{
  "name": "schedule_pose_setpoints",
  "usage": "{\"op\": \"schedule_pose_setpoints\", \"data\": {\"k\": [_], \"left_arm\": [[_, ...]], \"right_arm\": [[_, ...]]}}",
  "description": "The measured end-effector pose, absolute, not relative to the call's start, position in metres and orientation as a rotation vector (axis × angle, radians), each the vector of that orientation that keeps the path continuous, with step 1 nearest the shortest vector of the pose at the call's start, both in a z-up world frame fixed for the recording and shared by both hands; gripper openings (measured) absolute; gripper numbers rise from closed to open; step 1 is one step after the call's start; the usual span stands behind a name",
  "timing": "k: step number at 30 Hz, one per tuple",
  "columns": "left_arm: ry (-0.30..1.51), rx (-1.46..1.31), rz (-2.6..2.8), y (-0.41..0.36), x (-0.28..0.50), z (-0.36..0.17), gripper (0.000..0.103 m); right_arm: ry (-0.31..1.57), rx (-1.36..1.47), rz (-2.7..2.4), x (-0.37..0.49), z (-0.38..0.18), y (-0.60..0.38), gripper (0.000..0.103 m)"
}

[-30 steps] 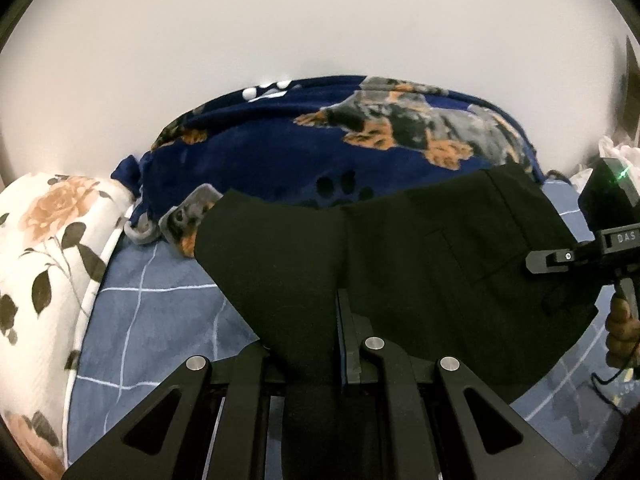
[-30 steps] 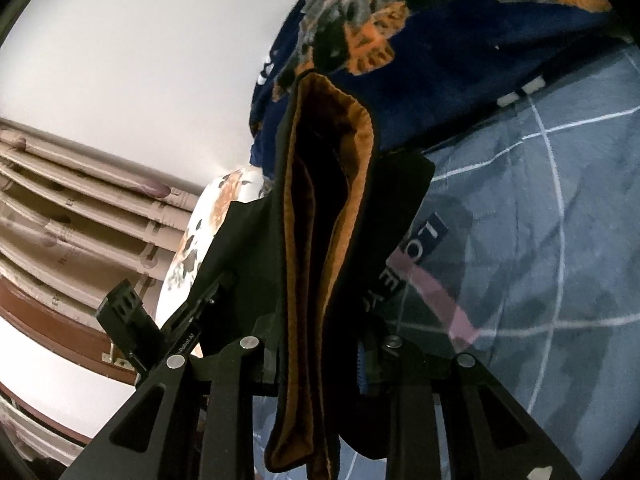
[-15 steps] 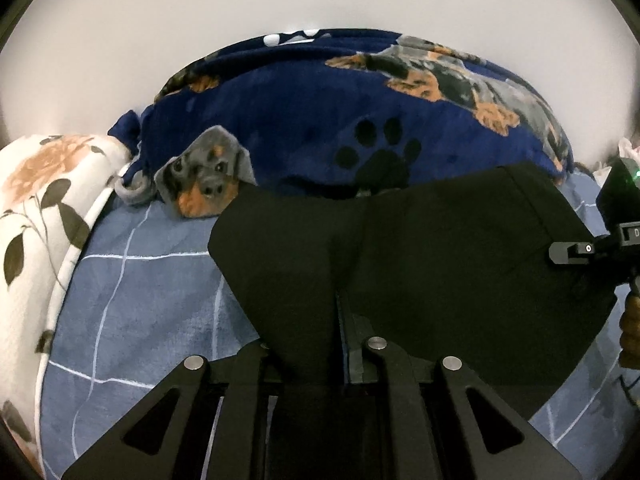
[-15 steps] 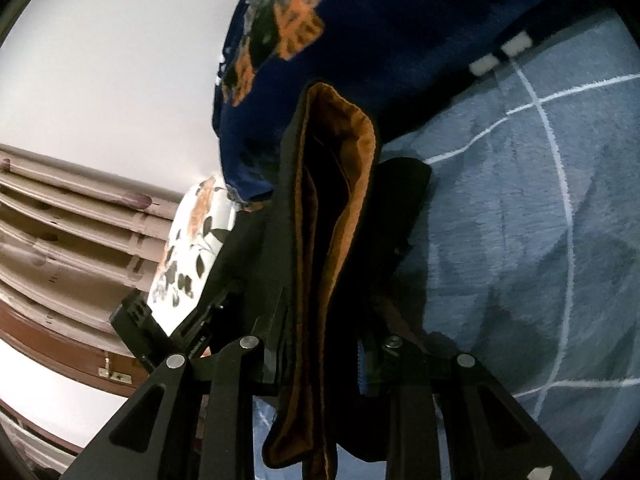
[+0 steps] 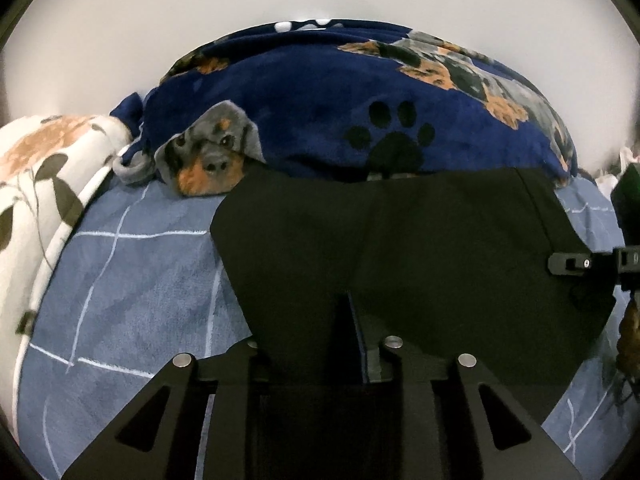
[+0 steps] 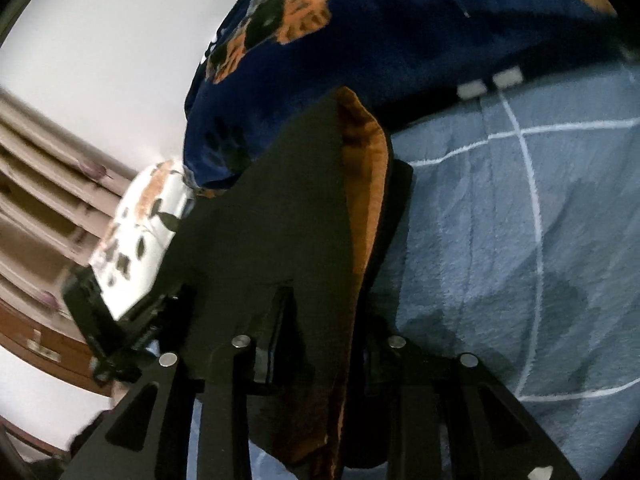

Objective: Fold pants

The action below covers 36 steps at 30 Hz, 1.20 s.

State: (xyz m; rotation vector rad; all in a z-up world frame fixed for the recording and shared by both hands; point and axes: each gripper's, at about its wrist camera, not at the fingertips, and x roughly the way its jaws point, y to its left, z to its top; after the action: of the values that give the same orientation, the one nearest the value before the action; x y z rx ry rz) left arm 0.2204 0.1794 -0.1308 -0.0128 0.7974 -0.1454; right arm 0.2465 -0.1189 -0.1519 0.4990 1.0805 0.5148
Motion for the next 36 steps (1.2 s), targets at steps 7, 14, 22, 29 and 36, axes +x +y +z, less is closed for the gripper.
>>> {"op": "schedule_pose_setpoints", "data": {"k": [7,14,22,29,36], "left_arm": [[0.794,-0.037,-0.135,0.182,0.219,-0.132,0.029],[0.792,-0.032,-0.128,0.182,0.219,-0.132,0.030],[0.791,-0.028,-0.121,0.181,0.219,-0.132,0.031],[0.789,-0.025,-0.114,0.182,0.219,-0.131,0.033],[0.789,-0.025,-0.112,0.182,0.219,-0.131,0.034]], "right_arm": [[1.008,0.368,0.455,0.239,-0.146,-0.107,0.031],[0.959,0.297,0.411,0.232,-0.142,-0.097,0.034],[0.929,0.258,0.382,0.228,-0.140,-0.091,0.037],[0.925,0.248,0.370,0.228,-0.141,-0.090,0.038],[0.921,0.235,0.358,0.228,-0.140,-0.089,0.040]]}}
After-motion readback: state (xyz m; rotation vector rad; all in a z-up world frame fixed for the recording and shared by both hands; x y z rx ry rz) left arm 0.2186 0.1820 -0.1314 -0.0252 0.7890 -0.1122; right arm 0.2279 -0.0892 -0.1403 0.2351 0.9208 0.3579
